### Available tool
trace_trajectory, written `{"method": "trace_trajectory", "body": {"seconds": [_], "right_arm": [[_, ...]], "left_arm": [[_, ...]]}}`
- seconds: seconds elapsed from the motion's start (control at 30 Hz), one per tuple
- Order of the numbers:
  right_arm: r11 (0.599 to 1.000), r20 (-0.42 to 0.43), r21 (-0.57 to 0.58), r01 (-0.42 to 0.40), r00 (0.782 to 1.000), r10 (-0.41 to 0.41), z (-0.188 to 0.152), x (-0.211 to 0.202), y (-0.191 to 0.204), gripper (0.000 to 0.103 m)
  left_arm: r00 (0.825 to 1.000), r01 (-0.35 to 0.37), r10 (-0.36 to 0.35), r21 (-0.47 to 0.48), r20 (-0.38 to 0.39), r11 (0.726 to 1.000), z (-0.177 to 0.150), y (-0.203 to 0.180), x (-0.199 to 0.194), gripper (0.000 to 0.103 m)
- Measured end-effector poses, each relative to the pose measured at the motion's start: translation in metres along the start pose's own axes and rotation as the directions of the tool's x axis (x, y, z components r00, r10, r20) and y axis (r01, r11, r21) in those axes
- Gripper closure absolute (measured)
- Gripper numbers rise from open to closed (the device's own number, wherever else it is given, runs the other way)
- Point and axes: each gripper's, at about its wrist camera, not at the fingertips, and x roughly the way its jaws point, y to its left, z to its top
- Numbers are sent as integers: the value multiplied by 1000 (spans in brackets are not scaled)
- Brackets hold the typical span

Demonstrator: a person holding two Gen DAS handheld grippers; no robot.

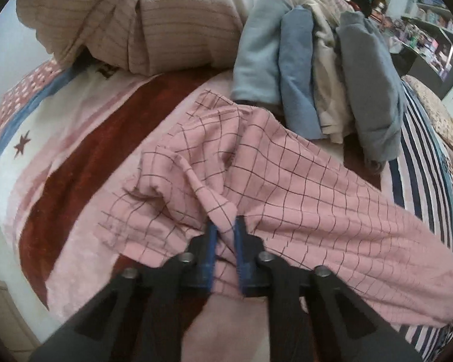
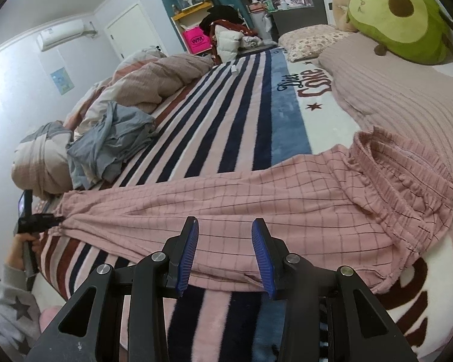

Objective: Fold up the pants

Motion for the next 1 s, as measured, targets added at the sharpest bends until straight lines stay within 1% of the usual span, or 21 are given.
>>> {"method": "trace_trajectory", "body": {"seconds": [0.07,0.17,0.27,0.3,0.33,0.37,0.4,0.43,0.47,0.5,0.53,0.6,0.67,0.7,0.73,0.8,0.83,0.93,1.0], "right_arm": [[1000,-2,9,-2,1000,2,-1,1,-3,70],[1000,-5,10,-3,1000,3,-1,3,-4,70],[1000,-12,6,2,1000,-2,-1,4,-5,70],[1000,-22,1,5,1000,-5,-2,5,-5,70],[1000,-32,-6,7,999,-7,-2,7,-5,70],[1000,-52,-21,7,999,-8,-4,10,-3,70],[999,-60,-32,6,998,-7,-5,11,-2,70],[999,-65,-41,2,998,-4,-7,13,0,70],[999,-73,-53,-6,997,2,-8,15,2,70],[998,-79,-59,-14,997,9,-10,16,4,70],[998,-83,-63,-20,996,15,-10,18,5,70],[997,-91,-69,-41,995,34,-11,24,10,70],[994,-99,-82,-70,993,62,-12,32,17,70],[994,-104,-84,-72,993,64,-13,35,18,70],[994,-121,-84,-74,991,63,-15,41,19,70],[992,-165,-92,-81,984,65,-22,53,21,68],[992,-182,-104,-77,982,57,-26,57,22,68],[990,-207,-133,-52,978,24,-36,61,20,68],[991,-216,-124,-52,976,24,-40,60,13,69]], "left_arm": [[999,-25,24,27,21,999,-5,-1,-7,98],[998,-57,56,37,42,998,-12,0,-13,98],[997,-68,66,30,37,997,-19,0,-16,95],[997,-75,74,29,36,997,-20,3,-14,93],[995,-90,89,29,37,996,-21,4,-16,86],[993,-111,109,24,48,994,-21,4,-20,82],[990,-121,120,10,71,993,-20,5,-26,74],[991,-102,101,1,91,995,-20,5,-33,70],[993,-49,50,-6,111,999,-20,3,-41,64],[992,0,1,-6,123,1000,-19,1,-47,55],[989,62,-63,7,134,998,-19,-5,-55,52],[976,158,-164,53,144,986,-20,-22,-64,52],[967,203,-215,96,133,974,-22,-38,-63,50],[967,213,-227,119,119,970,-23,-46,-59,50],[970,207,-222,138,99,968,-24,-54,-53,50],[981,177,-187,162,46,971,-29,-64,-36,50],[984,168,-175,169,27,971,-31,-66,-29,50],[992,125,-120,185,-37,975,-41,-62,-10,51],[994,103,-96,194,-47,976,-48,-56,-4,51]]}}
